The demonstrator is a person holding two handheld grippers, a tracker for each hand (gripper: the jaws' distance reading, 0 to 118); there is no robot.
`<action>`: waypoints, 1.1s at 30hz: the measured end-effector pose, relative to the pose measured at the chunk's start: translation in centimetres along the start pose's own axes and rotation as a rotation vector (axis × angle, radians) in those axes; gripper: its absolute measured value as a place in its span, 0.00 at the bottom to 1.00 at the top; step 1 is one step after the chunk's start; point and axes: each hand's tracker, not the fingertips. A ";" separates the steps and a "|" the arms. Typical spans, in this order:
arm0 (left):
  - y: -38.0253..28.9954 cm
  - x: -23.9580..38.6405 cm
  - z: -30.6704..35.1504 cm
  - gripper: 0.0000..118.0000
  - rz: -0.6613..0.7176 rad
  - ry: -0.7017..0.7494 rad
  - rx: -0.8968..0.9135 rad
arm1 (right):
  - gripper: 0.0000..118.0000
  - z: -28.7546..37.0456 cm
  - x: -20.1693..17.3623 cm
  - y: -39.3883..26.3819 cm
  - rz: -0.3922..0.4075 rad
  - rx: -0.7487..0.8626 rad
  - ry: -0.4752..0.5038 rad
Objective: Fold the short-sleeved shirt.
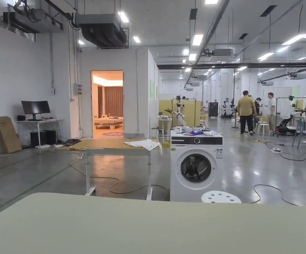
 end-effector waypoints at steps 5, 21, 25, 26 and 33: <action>0.0 0.1 0.0 0.00 -0.005 -0.006 0.000 | 0.00 0.0 0.0 0.0 0.001 -0.003 0.005; 0.3 -0.4 -0.5 0.00 -0.020 0.015 -0.018 | 0.00 0.0 0.4 0.0 0.031 -0.011 -0.023; -0.7 1.7 -1.8 0.00 -0.421 0.003 -0.009 | 0.00 -1.2 -2.2 0.3 0.559 -0.034 -0.112; -1.8 2.6 -2.3 0.00 -0.594 0.008 -0.037 | 0.00 -1.5 -3.0 -0.2 0.728 -0.034 -0.118; -15.9 2.7 -0.1 0.00 -1.630 -0.325 -0.250 | 0.00 -0.7 -3.6 -10.4 1.747 -0.052 0.153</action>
